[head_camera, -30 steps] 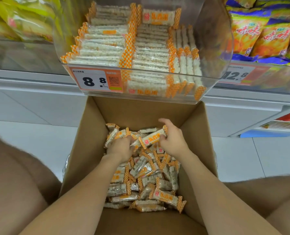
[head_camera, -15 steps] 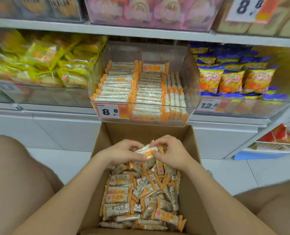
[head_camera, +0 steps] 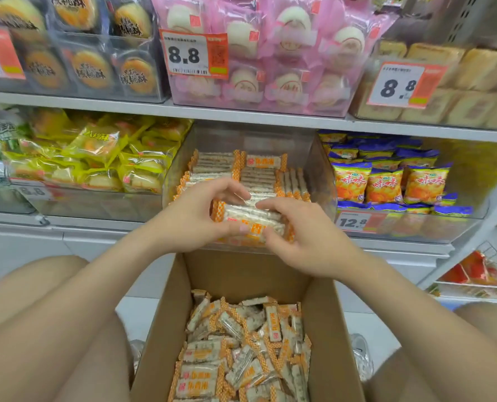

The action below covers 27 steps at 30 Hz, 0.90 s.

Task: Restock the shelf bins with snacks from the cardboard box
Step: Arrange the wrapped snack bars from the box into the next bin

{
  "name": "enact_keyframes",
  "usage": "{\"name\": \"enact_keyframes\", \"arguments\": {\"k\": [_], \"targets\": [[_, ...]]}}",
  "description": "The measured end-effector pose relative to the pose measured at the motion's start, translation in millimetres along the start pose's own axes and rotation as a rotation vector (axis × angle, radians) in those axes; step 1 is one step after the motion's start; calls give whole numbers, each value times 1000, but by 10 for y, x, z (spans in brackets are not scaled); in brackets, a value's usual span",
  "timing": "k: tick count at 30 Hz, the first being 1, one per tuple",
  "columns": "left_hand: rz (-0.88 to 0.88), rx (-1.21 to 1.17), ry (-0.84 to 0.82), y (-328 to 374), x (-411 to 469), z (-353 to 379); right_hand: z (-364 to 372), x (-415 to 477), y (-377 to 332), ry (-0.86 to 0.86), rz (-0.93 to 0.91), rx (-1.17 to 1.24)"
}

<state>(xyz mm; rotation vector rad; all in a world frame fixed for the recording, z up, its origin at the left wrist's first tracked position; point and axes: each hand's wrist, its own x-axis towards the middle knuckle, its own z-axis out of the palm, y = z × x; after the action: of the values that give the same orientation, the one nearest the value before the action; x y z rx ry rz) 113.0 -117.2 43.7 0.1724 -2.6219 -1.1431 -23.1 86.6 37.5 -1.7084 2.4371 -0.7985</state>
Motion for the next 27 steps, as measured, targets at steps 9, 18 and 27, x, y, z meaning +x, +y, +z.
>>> {"name": "enact_keyframes", "arguments": {"k": [9, 18, 27], "targets": [[-122, 521, 233, -394, 538, 247, -11, 1066, 541, 93, 162, -352], [-485, 717, -238, -542, 782, 296, 399, 1891, 1187, -72, 414, -459], [-438, 800, -206, -508, 768, 288, 491, 2058, 1058, 64, 479, -188]]}}
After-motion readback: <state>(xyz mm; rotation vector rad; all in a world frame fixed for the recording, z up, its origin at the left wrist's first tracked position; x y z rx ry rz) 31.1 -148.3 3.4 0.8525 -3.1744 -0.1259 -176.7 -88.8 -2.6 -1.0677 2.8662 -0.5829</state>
